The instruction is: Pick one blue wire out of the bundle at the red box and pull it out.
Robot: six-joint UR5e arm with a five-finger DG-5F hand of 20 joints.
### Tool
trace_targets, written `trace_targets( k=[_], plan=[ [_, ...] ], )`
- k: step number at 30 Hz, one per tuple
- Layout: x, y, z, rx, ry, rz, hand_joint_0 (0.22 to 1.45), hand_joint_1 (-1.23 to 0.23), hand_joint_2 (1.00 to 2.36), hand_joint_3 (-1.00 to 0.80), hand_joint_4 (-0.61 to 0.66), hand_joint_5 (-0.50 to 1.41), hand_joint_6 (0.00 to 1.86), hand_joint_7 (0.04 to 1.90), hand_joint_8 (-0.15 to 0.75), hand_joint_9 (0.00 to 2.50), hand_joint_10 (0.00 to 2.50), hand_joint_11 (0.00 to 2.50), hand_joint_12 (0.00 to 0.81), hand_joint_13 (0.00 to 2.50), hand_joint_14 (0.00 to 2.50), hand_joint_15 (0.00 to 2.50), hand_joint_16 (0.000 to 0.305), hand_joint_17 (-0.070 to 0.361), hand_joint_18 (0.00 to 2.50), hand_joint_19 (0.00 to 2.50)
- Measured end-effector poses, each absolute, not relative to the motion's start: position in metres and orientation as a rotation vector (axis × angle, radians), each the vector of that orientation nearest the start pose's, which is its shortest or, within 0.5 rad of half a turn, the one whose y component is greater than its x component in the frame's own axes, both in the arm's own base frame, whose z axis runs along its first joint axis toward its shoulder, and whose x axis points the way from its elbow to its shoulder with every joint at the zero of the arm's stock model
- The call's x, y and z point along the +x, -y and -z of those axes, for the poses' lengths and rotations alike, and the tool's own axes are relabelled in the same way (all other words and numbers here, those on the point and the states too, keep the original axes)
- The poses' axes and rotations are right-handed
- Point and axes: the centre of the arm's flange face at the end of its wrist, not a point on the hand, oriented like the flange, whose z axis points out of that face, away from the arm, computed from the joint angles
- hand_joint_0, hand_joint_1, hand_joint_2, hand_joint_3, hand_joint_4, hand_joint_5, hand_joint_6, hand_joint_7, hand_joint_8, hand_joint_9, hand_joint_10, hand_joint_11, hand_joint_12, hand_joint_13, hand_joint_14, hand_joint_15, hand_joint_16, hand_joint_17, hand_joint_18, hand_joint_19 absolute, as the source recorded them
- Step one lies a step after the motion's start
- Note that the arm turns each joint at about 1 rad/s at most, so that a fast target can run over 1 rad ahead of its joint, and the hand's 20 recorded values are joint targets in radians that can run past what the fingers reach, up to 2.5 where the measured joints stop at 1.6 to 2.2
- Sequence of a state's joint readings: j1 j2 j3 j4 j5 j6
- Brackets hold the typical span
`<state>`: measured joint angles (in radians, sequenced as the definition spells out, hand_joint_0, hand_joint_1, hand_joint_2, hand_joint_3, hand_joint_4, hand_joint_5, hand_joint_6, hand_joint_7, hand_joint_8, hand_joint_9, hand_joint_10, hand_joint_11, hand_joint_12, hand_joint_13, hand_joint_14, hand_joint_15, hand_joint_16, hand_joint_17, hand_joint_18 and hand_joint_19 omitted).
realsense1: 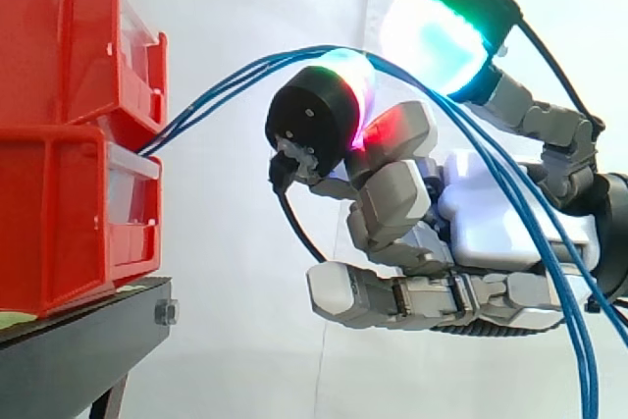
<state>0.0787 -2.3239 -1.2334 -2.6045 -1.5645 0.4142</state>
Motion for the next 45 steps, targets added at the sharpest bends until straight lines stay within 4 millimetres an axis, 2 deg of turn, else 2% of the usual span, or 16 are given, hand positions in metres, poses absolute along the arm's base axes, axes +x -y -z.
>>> trace_targets(
  k=[16,21,29,38,41,45],
  plan=[
    [0.768,0.076,-0.227,1.376,-0.977,-1.634,0.61,-0.79,1.02,-0.3,0.07,-0.15,0.92,1.1,0.274,1.0,0.02,1.13,0.366,0.92,0.03,0.91,0.058,0.13,0.47,0.48],
    [0.768,0.079,-0.227,1.377,-0.976,-1.628,0.59,-0.77,1.02,-0.22,0.05,-0.14,0.92,1.15,0.278,1.02,0.02,1.12,0.368,0.92,0.03,0.91,0.058,0.13,0.47,0.49],
    [0.767,0.085,-0.227,1.36,-0.986,-1.601,0.6,-0.78,1.01,-0.18,0.04,-0.13,0.93,1.12,0.298,1.06,0.02,1.11,0.396,0.95,0.03,0.9,0.063,0.143,0.5,0.47],
    [0.766,0.095,-0.232,1.283,-1.017,-1.499,0.6,-0.79,1.01,-0.19,0.03,-0.13,0.93,1.14,0.299,1.05,0.02,1.11,0.392,0.95,0.02,0.9,0.063,0.142,0.5,0.46],
    [0.765,0.102,-0.238,1.256,-1.013,-1.45,0.62,-0.79,1.02,-0.2,-0.02,-0.15,0.94,1.16,0.273,1.02,0.02,1.13,0.364,0.93,0.03,0.91,0.058,0.13,0.48,0.47],
    [0.763,0.111,-0.247,1.217,-1.015,-1.39,0.63,-0.8,1.02,-0.2,0.01,-0.17,0.94,1.17,0.27,1.0,0.02,1.14,0.368,0.92,0.03,0.91,0.058,0.131,0.48,0.46]
  ],
)
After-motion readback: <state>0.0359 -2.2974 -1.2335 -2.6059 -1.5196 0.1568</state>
